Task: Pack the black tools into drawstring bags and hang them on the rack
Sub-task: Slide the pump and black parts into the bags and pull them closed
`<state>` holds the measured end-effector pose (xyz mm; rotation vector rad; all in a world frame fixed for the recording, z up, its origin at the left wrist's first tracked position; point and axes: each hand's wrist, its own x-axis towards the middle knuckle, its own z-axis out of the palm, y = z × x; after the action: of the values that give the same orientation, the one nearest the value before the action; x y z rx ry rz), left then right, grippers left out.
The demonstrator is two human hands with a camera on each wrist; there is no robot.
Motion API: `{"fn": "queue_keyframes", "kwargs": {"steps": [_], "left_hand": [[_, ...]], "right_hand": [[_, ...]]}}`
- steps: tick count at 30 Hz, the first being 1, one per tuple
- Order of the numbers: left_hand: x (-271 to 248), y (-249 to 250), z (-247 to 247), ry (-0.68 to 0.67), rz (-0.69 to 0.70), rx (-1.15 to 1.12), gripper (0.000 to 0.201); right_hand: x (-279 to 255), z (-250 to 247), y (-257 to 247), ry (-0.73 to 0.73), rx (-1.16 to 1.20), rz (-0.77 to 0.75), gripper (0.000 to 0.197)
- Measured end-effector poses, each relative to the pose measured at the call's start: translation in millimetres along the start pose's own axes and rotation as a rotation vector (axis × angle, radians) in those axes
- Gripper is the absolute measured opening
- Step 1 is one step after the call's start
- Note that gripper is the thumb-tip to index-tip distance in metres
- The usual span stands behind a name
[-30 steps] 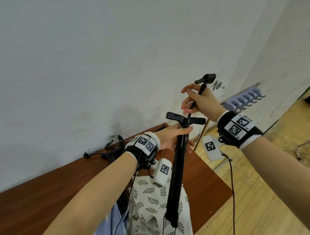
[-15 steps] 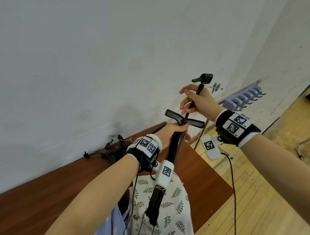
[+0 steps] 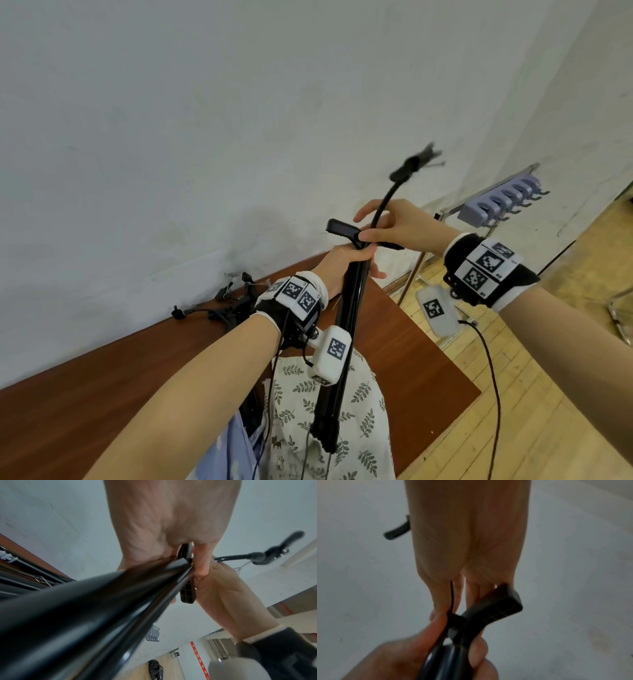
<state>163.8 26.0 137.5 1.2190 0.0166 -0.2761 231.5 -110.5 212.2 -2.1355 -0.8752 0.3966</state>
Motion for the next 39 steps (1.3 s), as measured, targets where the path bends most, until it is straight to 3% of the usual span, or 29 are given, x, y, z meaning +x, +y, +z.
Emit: {"fn": "queue_keyframes", "kwargs": {"steps": [7,11,16,22,24,26,28,30,31,34,37,39], "left_hand": [[2,-4,-2,0.032,-0.006,-0.058,0.03],[2,-7,-7,0.054,-0.072,0.094,0.021],[-3,0,-10,-0.072,-0.192,0.422,0.022],[-3,-4,-14,-0.035,-0.012,0.558,0.017],[-4,-10,-17,-0.013,0.014,0.566,0.018],[-4,-15,-19,-0.007,0.038,0.58,0.019],[-5,-18,-18,-0.039,0.054,0.64,0.018],[-4,-20,-19,-0.043,0.078,0.653,0.015],[-3,-17,-20,-0.014,0.086,0.621,0.015],[6,-9,-24,0.133,0.12,0.417,0.016],[13,-8,-14,0.182,0.146,0.352,0.013],[16,-13,-2,0.248,0.124,0.355,0.011]], "right_hand": [[8,21,14,0.166,-0.19,0.052,0.015],[13,17,22,0.152,-0.086,0.055,0.019],[19,17,26,0.183,0.094,0.153,0.022],[27,15,41,0.251,0.335,0.363,0.049],[27,16,51,0.403,0.237,0.368,0.057],[20,17,59,0.531,-0.088,0.239,0.056],[13,16,66,0.387,-0.352,0.043,0.05],[4,17,72,0.189,-0.272,-0.051,0.032],[-2,21,72,0.169,-0.157,-0.032,0.03],[-21,44,62,0.219,0.13,0.081,0.038],[-29,76,51,0.118,0.481,0.061,0.064],[-28,93,50,0.073,0.497,0.087,0.076]]}}
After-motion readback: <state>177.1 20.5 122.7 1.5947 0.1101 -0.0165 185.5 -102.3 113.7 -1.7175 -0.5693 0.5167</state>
